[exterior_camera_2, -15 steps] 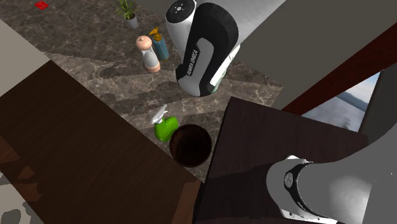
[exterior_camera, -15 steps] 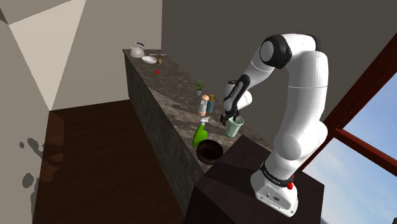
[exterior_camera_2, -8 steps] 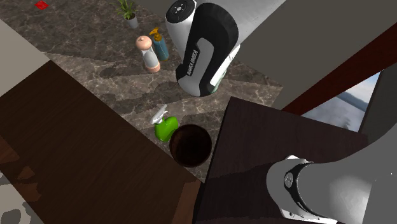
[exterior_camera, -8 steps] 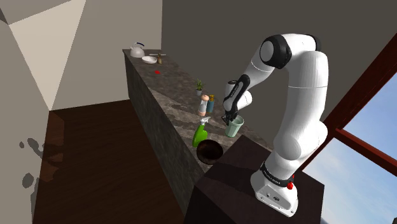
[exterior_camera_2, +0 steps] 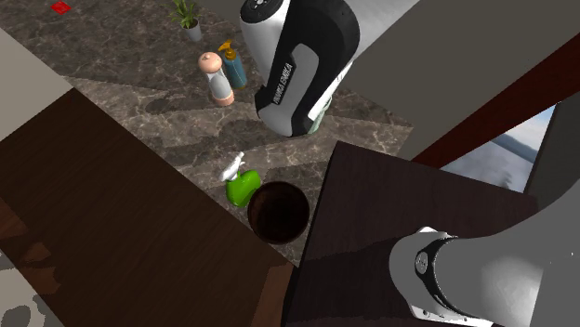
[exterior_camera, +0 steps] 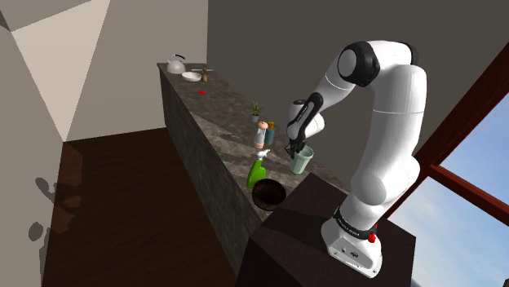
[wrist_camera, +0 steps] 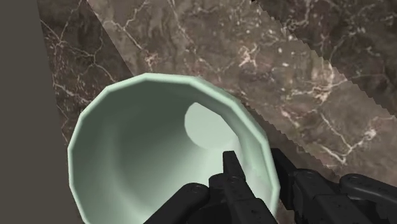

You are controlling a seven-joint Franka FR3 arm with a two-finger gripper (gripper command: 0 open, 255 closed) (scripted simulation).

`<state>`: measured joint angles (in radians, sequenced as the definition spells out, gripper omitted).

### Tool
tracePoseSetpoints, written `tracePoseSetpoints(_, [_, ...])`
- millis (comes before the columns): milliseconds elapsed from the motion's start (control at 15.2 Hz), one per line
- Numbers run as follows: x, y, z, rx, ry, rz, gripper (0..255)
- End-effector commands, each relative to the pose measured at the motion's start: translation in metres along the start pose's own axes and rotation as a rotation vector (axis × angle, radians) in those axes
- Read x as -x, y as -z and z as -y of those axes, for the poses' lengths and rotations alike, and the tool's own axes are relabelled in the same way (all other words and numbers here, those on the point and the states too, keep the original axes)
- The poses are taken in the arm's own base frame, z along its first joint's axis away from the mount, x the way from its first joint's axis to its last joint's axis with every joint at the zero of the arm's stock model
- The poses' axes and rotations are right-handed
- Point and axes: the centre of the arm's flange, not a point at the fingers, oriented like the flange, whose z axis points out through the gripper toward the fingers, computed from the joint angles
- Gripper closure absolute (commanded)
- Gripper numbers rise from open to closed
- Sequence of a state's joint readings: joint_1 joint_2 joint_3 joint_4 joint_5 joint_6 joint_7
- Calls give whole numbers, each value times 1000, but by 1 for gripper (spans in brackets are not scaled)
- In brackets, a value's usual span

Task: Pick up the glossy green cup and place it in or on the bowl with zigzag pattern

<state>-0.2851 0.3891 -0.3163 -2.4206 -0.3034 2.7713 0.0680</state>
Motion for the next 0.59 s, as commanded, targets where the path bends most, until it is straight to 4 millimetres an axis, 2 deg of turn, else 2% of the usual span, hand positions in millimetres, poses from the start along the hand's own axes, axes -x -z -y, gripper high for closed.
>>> tracePoseSetpoints(0, [1,10,-2,0,0,0,255])
tracePoseSetpoints(528, [3,51,-12,0,0,0,255])
